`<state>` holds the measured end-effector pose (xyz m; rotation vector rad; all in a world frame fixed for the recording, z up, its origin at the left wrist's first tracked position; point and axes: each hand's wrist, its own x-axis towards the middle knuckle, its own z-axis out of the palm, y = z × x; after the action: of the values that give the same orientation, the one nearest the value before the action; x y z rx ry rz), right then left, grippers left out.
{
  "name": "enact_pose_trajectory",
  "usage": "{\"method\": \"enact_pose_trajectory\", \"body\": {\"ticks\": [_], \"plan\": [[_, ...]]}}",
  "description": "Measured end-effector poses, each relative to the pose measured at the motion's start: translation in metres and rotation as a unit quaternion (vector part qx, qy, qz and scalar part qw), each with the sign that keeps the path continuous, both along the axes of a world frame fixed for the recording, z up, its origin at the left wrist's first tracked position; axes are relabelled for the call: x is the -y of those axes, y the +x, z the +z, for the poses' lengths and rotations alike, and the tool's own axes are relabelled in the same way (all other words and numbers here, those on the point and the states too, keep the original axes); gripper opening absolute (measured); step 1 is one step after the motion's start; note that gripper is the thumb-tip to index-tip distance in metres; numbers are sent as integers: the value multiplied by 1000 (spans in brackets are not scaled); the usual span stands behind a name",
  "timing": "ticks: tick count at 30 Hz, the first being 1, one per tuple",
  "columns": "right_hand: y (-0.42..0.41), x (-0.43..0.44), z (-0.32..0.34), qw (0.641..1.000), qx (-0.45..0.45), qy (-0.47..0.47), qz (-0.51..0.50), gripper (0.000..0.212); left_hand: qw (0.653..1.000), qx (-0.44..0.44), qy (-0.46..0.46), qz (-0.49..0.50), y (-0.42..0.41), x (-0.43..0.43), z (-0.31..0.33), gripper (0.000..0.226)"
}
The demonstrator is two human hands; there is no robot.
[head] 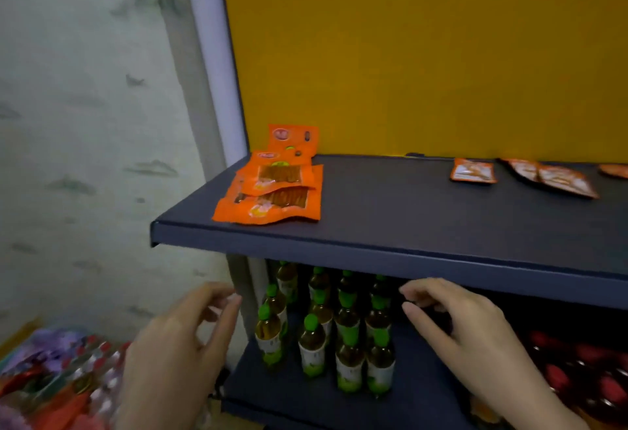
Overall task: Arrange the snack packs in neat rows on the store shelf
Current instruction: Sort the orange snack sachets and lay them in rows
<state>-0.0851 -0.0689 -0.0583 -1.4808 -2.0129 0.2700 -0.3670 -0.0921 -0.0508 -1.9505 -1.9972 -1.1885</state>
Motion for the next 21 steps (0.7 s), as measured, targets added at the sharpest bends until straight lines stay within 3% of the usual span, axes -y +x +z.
{"method": "enact_pose_trajectory", "body": {"ticks": [5,8,10,14,21], "plan": [[24,-9,25,991,-15,71,-113,8,985,-12,4,-172,31,-64,38,17],[48,-23,43,979,-10,113,-169,6,970,-38,37,-239,64,-97,62,35],[68,-36,53,972,-22,115,-204,5,963,-44,36,-262,89,-121,73,34],[115,-68,69,961,-23,50,-272,5,963,-58,-8,-264,149,-175,91,20],[199,-157,78,911,-19,-76,-405,38,941,16,-208,-268,267,-264,86,39]]}}
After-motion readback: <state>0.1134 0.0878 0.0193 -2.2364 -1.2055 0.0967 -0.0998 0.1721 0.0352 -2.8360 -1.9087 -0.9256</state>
